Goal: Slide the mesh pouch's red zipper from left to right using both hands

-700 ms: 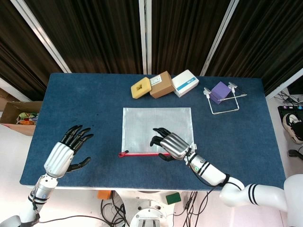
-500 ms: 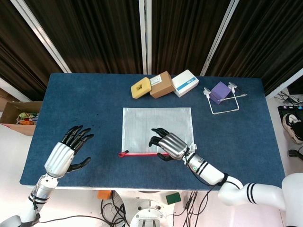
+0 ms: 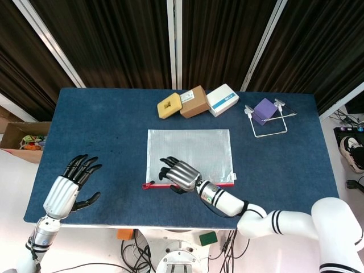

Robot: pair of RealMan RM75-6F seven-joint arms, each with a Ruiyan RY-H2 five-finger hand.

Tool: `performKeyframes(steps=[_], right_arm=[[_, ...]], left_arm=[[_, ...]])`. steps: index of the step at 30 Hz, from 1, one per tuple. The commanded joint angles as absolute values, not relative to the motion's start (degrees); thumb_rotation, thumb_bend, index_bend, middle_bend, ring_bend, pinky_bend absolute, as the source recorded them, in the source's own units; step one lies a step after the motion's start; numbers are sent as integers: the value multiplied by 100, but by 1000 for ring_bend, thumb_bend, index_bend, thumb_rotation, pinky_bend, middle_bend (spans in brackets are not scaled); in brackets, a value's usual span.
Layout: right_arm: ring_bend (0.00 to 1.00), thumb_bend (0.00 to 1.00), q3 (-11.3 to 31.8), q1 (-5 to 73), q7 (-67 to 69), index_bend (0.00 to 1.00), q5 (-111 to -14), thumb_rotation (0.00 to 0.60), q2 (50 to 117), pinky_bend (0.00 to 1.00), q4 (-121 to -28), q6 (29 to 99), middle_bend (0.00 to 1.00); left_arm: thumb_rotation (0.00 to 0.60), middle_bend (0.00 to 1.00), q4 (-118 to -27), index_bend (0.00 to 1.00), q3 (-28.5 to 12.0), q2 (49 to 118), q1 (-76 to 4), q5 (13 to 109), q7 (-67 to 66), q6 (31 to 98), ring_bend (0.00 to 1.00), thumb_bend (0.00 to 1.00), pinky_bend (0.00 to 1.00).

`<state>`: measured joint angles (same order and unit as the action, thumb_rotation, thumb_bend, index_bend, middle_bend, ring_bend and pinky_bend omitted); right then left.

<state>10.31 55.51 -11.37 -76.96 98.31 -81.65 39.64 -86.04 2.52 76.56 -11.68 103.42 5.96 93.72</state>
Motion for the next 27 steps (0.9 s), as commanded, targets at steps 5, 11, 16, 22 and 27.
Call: performKeyframes(steps=[5,11,16,22,27], right_arm=[[15,327,1249,6040,-2103,390,-6936,600,10706,132,-7449,3835,317],[20,327,1289,6242,-2435,432,-6693,600,11063,135,-7168,3881,325],[22,327,1286,6300,-2507,469,-6587,600,11187,135,-7053,3914,328],[23,327,1277,6342,-2486,484,-6585,600,11266,135,-6989,3969,332],[23,330,1272,6397,-2453,493,-6621,600,11341,135,-6917,3973,336]], left_arm=[[600,104,-8435,181,300,7661,-1025,10311,765,9544,24,228,92],[600,104,-8269,181,310,7704,-967,10291,936,9610,25,227,92],[600,104,-8160,181,299,7723,-948,10285,1040,9647,24,229,92],[600,104,-8077,181,285,7749,-937,10279,1128,9670,24,228,92],[600,104,-8039,181,280,7751,-927,10277,1161,9682,24,228,92]])
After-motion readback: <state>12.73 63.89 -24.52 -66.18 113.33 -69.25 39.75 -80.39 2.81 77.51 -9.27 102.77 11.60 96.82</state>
